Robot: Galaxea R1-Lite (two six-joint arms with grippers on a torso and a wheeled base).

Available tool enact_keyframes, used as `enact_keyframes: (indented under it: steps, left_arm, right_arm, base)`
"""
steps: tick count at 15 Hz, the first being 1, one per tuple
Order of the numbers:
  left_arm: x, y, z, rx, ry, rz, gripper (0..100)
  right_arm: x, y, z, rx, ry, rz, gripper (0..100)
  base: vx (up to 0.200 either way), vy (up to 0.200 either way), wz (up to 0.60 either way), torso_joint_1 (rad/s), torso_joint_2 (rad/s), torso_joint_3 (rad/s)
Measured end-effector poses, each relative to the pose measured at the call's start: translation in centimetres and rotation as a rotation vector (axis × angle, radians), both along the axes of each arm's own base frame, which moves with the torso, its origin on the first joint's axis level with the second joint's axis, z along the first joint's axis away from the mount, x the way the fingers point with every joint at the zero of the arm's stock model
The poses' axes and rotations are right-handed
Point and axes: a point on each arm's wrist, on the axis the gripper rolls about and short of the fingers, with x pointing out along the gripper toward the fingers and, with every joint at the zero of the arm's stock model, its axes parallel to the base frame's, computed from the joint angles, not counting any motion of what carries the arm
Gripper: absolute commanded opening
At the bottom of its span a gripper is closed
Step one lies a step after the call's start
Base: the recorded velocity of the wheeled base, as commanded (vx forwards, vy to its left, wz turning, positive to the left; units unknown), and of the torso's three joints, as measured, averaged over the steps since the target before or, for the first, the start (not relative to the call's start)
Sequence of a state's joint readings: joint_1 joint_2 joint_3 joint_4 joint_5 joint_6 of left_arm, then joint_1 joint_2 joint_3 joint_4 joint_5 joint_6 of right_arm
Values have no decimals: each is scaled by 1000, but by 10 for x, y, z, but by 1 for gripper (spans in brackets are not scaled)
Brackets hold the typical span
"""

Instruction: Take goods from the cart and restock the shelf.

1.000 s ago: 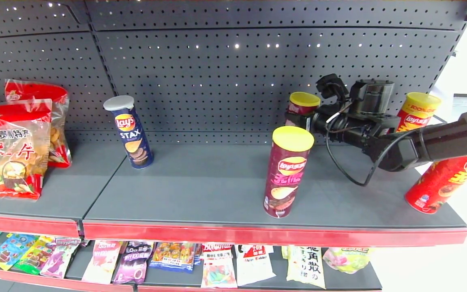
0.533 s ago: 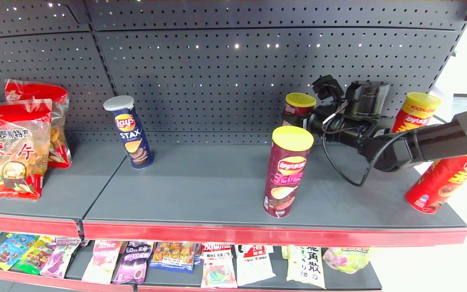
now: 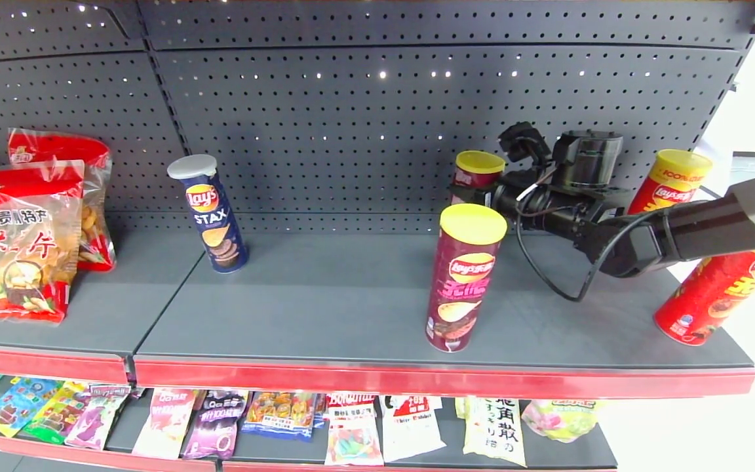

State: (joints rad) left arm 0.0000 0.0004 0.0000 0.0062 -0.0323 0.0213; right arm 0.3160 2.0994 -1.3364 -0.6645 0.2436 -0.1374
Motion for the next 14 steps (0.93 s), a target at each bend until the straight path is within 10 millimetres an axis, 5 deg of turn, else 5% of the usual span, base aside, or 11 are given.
enact_keyframes:
  steps: [12,13,14]
  left_arm:
    - [0,0,0,0,0,0,100]
    - [0,0,0,0,0,0,100]
    - [0,0,0,0,0,0,100]
  right_arm:
    - [-2,4,-2,-36,50,-9,0]
    - [-2,4,-2,-41,49,-9,100]
    - [-2,4,-4,-46,61,-9,100]
  base:
    - [0,0,0,0,0,0]
    - [0,0,0,0,0,0]
    - [0,0,0,0,0,0]
